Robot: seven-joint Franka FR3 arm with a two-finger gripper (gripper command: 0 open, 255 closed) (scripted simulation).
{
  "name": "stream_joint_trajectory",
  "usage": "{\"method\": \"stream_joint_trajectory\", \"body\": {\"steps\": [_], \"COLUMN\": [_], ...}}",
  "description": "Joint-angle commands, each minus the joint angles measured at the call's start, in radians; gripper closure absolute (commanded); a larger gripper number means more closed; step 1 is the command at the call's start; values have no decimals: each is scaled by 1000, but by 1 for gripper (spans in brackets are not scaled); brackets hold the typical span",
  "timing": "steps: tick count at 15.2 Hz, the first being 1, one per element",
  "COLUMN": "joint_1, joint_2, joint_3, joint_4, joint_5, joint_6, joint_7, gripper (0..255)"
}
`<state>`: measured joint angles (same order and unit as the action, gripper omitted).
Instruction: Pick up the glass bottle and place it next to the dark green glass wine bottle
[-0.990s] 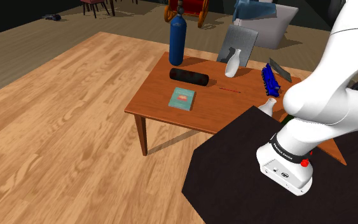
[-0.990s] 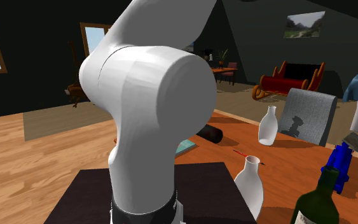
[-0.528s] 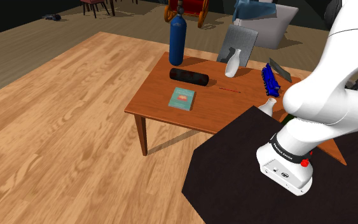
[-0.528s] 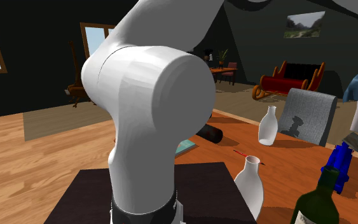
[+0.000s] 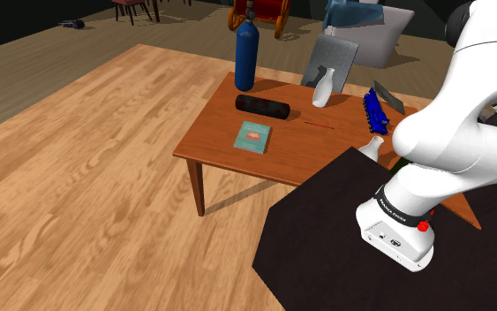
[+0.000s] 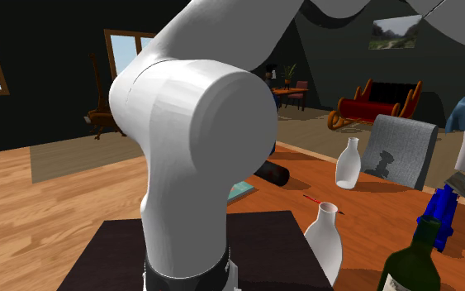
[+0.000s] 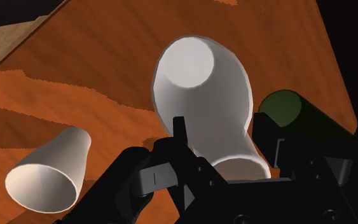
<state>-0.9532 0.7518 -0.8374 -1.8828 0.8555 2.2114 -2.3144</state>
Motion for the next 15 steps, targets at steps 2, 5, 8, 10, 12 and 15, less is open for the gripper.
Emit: {"method": "stream_joint_trajectory", "body": {"steps": [2,5,8,10,12,15], "joint_1": [-18,-23,-23,-23,-23,-23], "joint_2": [29,38,38,38,38,38], "joint_3": [25,32,32,32,32,32], "joint_4": [7,10,10,10,10,10], "joint_5": [25,33,33,33,33,33], "joint_6": [20,26,26,26,26,26], "joint_7": [-15,-19,-19,-19,-19,-19], "gripper": [255,255,255,255,0,0]}}
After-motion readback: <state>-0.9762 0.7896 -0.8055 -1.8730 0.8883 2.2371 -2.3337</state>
